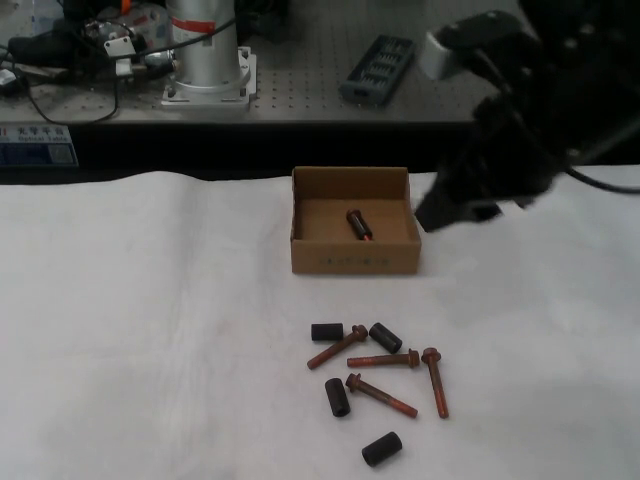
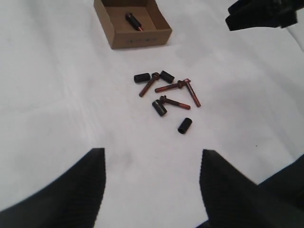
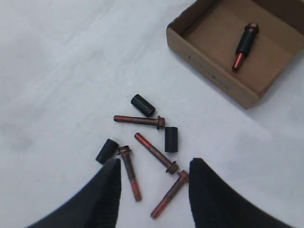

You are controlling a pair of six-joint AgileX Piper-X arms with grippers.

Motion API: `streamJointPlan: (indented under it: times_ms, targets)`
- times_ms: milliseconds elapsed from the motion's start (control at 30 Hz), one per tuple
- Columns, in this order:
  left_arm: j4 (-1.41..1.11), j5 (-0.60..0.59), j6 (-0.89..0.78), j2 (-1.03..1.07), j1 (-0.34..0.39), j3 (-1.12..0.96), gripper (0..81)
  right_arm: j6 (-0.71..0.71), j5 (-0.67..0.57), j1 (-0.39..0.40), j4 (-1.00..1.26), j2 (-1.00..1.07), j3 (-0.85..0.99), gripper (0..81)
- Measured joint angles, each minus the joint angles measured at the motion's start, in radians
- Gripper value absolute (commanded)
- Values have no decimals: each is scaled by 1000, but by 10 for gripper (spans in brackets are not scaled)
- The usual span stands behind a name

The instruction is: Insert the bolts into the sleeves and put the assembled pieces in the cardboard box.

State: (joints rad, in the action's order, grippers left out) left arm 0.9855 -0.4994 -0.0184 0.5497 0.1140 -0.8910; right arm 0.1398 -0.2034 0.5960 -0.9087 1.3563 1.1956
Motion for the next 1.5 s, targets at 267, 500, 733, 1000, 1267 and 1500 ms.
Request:
streamJointPlan:
  times_ms: [267, 500, 733, 1000, 1267, 1500]
  targets:
    - [-166, -37, -54, 0, 0, 152, 429, -122, 59, 45, 23, -391, -322, 340]
    - [-229, -41, -68, 0, 0, 223, 429, -188, 66, 44, 23, -570, -452, 340]
    - [-240, -41, -68, 0, 0, 223, 429, -223, 69, 44, 72, -591, -467, 340]
    - [-250, -52, -68, 0, 0, 223, 429, -375, 65, 44, 172, -298, -436, 337]
    - [-271, -65, -68, 0, 0, 223, 429, -417, 57, 45, 123, 74, -282, 337]
    - [-277, -65, -68, 0, 0, 223, 429, -421, 69, 47, 64, 351, -107, 337]
